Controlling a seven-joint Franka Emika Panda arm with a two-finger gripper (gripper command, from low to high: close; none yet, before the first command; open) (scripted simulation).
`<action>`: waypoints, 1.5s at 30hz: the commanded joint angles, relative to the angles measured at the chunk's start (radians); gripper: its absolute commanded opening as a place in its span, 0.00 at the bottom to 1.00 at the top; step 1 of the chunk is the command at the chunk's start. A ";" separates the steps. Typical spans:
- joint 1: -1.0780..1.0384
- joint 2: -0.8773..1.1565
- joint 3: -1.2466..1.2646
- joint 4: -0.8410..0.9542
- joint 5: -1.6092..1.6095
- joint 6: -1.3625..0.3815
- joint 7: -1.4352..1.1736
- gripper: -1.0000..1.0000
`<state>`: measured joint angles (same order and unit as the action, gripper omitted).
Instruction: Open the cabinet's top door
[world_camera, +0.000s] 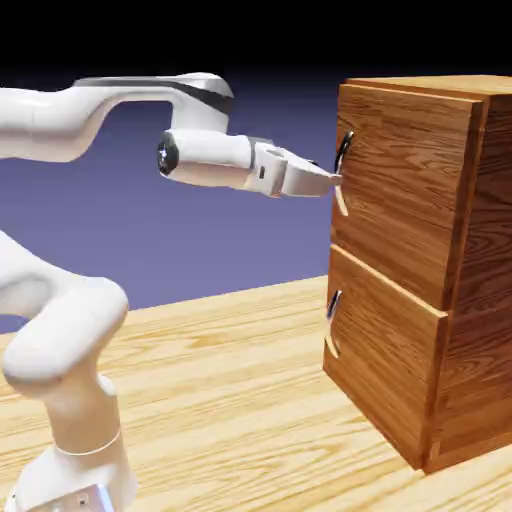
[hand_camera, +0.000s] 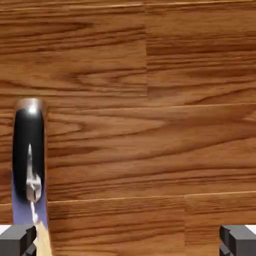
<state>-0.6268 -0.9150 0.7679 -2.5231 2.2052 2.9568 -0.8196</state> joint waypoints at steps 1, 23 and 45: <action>-0.013 -0.007 0.015 0.006 0.044 -0.002 -0.031 0.50; -0.368 -0.032 0.331 0.207 0.692 -0.068 -0.490 0.00; 0.384 0.093 -0.345 -0.113 0.431 -0.208 -0.753 0.00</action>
<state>-0.2433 -0.8226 0.4230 -2.6355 2.6358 2.7479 -1.5725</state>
